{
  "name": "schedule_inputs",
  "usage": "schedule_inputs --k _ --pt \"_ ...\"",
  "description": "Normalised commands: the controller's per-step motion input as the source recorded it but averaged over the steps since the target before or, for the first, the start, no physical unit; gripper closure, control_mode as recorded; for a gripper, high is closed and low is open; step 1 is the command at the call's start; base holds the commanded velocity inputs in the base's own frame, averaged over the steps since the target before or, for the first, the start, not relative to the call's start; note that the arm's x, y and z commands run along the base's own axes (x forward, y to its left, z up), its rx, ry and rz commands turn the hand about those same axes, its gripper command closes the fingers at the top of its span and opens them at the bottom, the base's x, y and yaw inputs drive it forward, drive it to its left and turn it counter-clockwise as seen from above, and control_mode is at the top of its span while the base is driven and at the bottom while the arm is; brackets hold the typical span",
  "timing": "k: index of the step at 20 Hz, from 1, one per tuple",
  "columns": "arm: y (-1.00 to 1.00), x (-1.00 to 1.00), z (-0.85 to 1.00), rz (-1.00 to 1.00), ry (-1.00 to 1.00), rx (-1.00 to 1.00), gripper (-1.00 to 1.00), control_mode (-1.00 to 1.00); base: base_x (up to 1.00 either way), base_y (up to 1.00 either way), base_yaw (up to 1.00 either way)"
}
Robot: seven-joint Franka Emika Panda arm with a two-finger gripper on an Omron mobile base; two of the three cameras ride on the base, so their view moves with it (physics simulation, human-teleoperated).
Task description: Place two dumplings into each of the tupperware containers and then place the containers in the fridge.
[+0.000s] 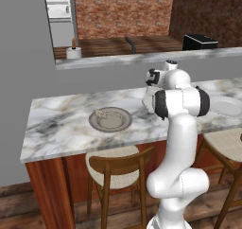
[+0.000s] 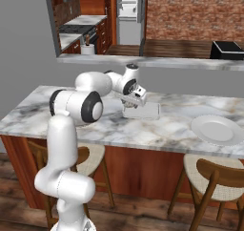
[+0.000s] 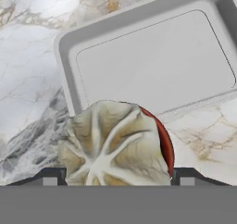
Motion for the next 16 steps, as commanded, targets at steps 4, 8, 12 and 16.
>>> schedule_inputs --k 4,8,12,16 --pt "0.0 0.52 -0.08 0.0 0.06 0.0 1.0 -1.0 0.0 0.0 0.0" --pt "-0.01 0.37 -0.28 0.0 0.05 0.0 1.0 -1.0 0.0 0.0 0.0" --pt "0.0 0.29 -0.42 0.0 0.05 0.0 1.0 -1.0 0.0 0.0 0.0" --pt "-0.05 0.04 -0.44 0.0 0.03 0.0 1.0 -1.0 0.0 0.0 0.0"
